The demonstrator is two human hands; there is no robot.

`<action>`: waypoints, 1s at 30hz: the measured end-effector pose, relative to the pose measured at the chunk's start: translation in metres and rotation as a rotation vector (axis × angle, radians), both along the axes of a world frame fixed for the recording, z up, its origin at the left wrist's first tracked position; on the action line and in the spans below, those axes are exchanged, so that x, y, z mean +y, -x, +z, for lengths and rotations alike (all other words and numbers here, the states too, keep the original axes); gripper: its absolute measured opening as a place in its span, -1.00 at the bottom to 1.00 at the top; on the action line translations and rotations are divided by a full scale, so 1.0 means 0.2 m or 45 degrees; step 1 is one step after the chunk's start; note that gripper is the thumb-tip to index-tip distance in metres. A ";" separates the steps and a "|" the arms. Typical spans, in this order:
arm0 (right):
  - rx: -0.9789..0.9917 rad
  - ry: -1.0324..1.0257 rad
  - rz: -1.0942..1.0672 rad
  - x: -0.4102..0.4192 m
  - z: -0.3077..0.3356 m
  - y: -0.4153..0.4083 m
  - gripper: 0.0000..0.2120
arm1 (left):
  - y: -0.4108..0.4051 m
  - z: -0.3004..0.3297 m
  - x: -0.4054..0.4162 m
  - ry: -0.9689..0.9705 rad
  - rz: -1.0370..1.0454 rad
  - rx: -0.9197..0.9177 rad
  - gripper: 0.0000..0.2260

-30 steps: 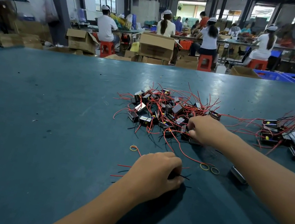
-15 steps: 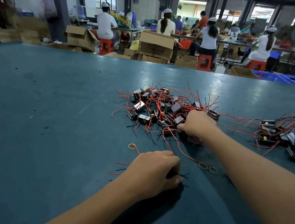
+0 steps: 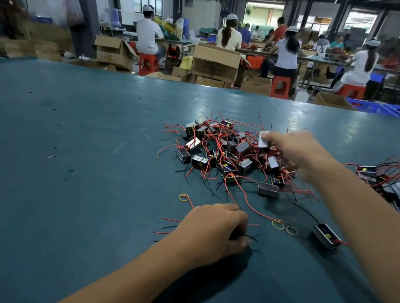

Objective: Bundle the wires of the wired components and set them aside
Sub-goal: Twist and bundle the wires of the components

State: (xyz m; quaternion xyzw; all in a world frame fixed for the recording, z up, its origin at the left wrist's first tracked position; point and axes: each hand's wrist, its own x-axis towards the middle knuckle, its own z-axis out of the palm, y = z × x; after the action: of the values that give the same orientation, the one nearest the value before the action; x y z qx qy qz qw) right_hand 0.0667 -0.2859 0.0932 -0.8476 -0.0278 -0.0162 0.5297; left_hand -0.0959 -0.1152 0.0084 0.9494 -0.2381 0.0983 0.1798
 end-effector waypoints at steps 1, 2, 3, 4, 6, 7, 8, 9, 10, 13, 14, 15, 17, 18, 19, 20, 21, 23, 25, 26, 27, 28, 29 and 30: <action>-0.045 -0.085 0.045 -0.02 0.03 0.04 -0.42 | 0.00 0.00 0.00 -0.008 -0.002 -0.005 -0.80; -0.114 -0.145 0.079 -0.04 0.05 0.09 -0.42 | 0.00 0.00 0.00 -0.014 -0.004 -0.015 -0.80; -0.195 -0.186 0.113 -0.06 0.06 0.14 -0.48 | 0.00 0.00 0.00 -0.015 -0.006 -0.026 -0.80; -0.280 -0.191 0.153 -0.09 0.07 0.20 -0.57 | 0.00 0.01 0.01 -0.014 -0.006 -0.037 -0.81; -0.478 -0.034 0.249 -0.14 0.05 0.33 -0.75 | 0.00 0.01 0.02 -0.017 0.004 -0.044 -0.83; -0.555 0.079 0.327 -0.17 0.02 0.40 -0.80 | -0.01 0.02 0.02 -0.020 0.014 -0.043 -0.83; -0.582 0.184 0.423 -0.20 -0.03 0.47 -0.82 | -0.01 0.02 0.03 -0.023 0.031 -0.040 -0.84; -0.571 0.288 0.520 -0.24 -0.08 0.53 -0.80 | -0.01 0.02 0.03 -0.027 0.057 -0.041 -0.84; -0.545 0.437 0.605 -0.27 -0.14 0.58 -0.79 | -0.01 0.02 0.04 -0.036 0.098 -0.049 -0.84; -0.501 1.044 0.758 -0.37 -0.32 0.66 -0.73 | -0.02 0.02 0.05 -0.088 0.237 -0.098 -0.85; -0.517 1.154 0.790 -0.40 -0.36 0.67 -0.74 | -0.03 0.02 0.05 -0.088 0.270 -0.100 -0.86; -0.531 1.164 0.832 -0.41 -0.37 0.67 -0.76 | -0.03 0.02 0.05 -0.085 0.286 -0.095 -0.86; -0.536 1.071 0.944 -0.43 -0.37 0.68 -0.82 | -0.02 0.02 0.05 -0.072 0.274 -0.068 -0.86; -0.506 1.019 1.001 -0.43 -0.36 0.69 -0.79 | -0.02 0.02 0.05 -0.060 0.268 -0.054 -0.85; -0.455 0.969 1.046 -0.43 -0.35 0.69 -0.74 | -0.02 0.02 0.06 -0.047 0.266 -0.042 -0.85; -0.400 0.938 1.069 -0.44 -0.34 0.69 -0.67 | -0.01 0.03 0.06 -0.030 0.266 -0.033 -0.86; -0.358 0.926 1.072 -0.45 -0.33 0.70 -0.61 | -0.01 0.03 0.06 -0.006 0.266 -0.024 -0.88; -0.330 0.916 1.035 -0.46 -0.31 0.71 -0.53 | -0.01 0.05 0.07 0.042 0.264 0.003 -0.92; -0.407 0.864 0.904 -0.46 -0.29 0.72 -0.51 | -0.01 0.07 0.07 0.055 0.267 0.029 -0.91; -0.447 0.820 0.796 -0.46 -0.29 0.72 -0.55 | -0.01 0.07 0.06 0.050 0.272 0.038 -0.90; -0.473 0.758 0.686 -0.45 -0.29 0.72 -0.62 | -0.01 0.07 0.06 0.047 0.274 0.043 -0.90; -0.480 0.688 0.591 -0.44 -0.30 0.72 -0.69 | -0.01 0.07 0.06 0.047 0.272 0.048 -0.90; -0.484 0.636 0.528 -0.43 -0.32 0.72 -0.75 | 0.00 0.07 0.06 0.045 0.268 0.053 -0.89; -0.491 0.627 0.512 -0.42 -0.33 0.72 -0.78 | 0.00 0.07 0.06 0.044 0.264 0.057 -0.89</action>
State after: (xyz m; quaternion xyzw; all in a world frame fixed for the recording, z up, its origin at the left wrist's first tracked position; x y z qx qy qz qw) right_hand -0.0778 -0.3691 0.0270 -0.9087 -0.2961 -0.0639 0.2873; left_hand -0.0954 -0.1038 0.0230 0.9676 -0.1329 0.0993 0.1901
